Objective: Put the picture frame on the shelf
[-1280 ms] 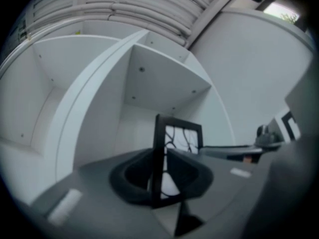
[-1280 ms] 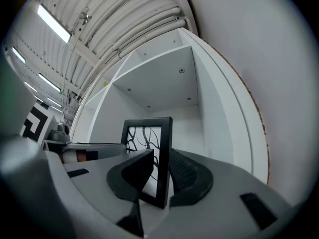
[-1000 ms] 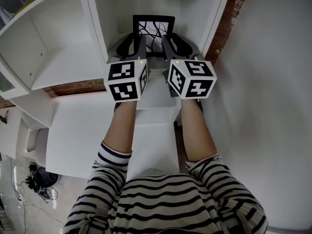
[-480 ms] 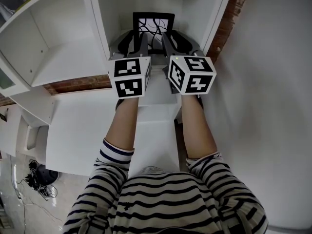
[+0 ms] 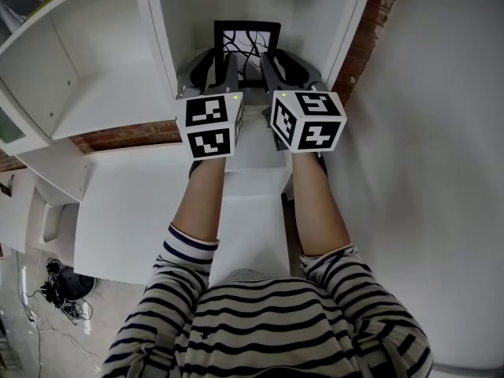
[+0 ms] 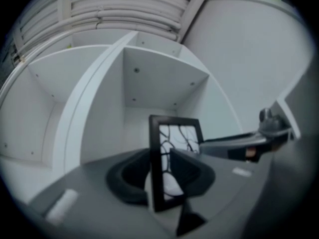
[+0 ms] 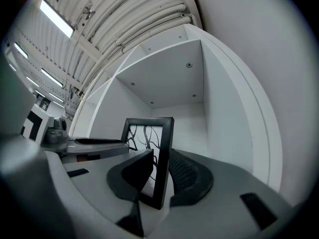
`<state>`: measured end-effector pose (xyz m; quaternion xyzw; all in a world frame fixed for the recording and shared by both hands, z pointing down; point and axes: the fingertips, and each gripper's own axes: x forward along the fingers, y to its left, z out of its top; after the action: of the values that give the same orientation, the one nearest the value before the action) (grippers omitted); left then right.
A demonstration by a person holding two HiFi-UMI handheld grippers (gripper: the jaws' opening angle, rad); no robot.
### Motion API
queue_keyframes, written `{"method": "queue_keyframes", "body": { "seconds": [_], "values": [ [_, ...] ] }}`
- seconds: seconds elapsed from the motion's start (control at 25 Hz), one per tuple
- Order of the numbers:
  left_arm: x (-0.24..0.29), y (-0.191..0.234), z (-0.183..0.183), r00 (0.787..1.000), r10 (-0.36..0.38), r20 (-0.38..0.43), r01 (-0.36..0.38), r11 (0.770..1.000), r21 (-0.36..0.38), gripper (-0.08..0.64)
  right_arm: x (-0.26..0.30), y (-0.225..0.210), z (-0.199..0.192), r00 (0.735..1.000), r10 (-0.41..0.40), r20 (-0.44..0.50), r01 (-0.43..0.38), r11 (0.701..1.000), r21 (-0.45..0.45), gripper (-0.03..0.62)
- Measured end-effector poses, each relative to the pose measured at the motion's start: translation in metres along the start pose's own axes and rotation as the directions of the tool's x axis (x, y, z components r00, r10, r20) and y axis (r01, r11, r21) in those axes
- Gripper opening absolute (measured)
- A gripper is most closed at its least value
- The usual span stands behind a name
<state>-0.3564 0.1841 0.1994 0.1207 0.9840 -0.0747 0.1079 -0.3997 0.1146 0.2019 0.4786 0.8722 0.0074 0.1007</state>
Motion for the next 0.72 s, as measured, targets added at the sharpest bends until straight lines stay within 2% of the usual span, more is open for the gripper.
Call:
{"method": "queue_keyframes", "body": {
  "seconds": [0.48,0.72],
  "values": [
    [-0.0023,0.0004,0.0010,0.999,0.021,0.034,-0.022,0.999,0.027,0.107,0.0026,0.0008,-0.0007,1.000,0.006,0.003,-0.006,1.000,-0.023,0.064],
    [0.0011,-0.0013,-0.0023,1.000,0.022,0.000,-0.022,0.997,0.068,0.107,0.0011,-0.0005,0.0008,1.000,-0.020,0.004,0.020,0.999,-0.034,0.064]
  ]
}}
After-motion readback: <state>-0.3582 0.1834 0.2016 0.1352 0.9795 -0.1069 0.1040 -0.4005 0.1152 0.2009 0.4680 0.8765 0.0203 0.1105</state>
